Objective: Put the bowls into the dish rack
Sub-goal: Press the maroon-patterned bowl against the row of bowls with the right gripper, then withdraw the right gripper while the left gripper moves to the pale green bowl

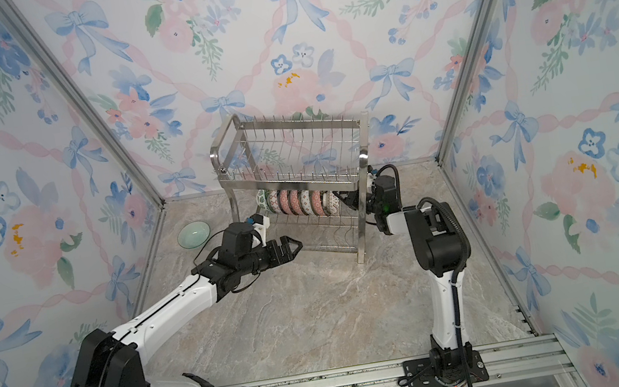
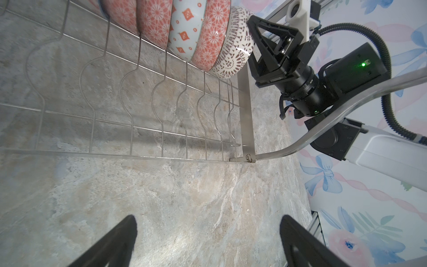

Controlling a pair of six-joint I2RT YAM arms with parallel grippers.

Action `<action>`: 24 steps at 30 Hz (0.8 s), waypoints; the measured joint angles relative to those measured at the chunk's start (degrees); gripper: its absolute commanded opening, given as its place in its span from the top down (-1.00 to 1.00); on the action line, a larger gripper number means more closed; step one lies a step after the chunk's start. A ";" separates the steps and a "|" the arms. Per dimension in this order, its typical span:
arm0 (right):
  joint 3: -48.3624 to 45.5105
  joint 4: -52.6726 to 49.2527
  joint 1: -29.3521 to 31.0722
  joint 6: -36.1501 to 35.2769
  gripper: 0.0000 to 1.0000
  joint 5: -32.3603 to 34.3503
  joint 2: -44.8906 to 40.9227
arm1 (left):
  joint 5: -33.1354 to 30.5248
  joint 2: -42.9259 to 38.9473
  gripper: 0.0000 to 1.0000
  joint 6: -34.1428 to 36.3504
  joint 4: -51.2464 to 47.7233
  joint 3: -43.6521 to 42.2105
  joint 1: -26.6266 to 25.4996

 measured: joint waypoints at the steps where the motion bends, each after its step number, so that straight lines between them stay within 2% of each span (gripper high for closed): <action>1: 0.00 0.11 0.00 0.20 0.40 0.02 0.00 | 0.00 0.00 -0.96 0.00 0.00 0.00 0.00; 8: 0.00 0.17 -0.02 1.05 0.33 0.02 0.00 | 0.00 -0.04 -0.96 0.00 0.00 0.00 0.00; 16: -0.13 0.57 -0.20 1.62 0.17 0.50 -0.04 | -0.07 -0.76 -0.96 0.00 -0.63 0.02 -0.09; 24: -4.87 1.16 -2.16 1.86 0.10 2.32 -3.37 | -0.68 -3.28 -0.96 0.24 -3.19 0.42 1.05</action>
